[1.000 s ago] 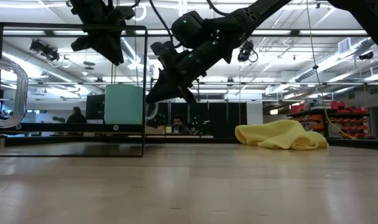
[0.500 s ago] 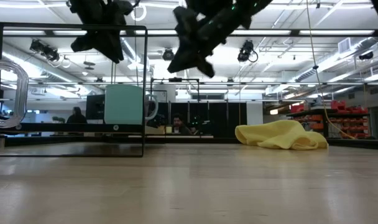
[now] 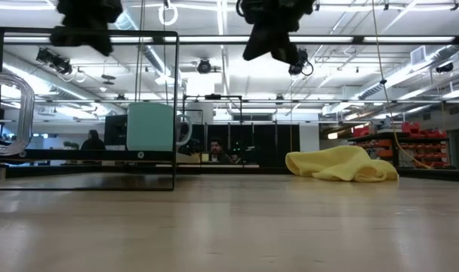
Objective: Stack small to large cups/mugs on shelf
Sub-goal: Put the transparent mug on the shelf
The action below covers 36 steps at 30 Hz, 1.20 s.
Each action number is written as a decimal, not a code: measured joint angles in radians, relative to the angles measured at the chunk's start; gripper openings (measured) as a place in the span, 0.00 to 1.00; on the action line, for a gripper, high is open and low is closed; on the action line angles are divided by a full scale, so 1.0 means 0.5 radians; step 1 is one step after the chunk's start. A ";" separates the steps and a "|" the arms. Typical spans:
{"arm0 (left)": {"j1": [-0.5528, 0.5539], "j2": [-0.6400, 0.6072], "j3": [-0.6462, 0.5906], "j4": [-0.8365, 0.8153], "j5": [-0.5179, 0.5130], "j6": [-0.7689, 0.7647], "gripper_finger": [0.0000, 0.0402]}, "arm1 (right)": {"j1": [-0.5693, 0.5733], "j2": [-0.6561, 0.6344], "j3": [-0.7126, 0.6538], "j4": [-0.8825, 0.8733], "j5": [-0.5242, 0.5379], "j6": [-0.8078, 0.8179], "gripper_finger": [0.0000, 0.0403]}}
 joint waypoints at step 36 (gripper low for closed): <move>-0.703 -0.187 0.000 -0.680 -0.265 -1.166 0.10 | 0.858 0.084 -0.002 0.169 0.232 0.018 0.03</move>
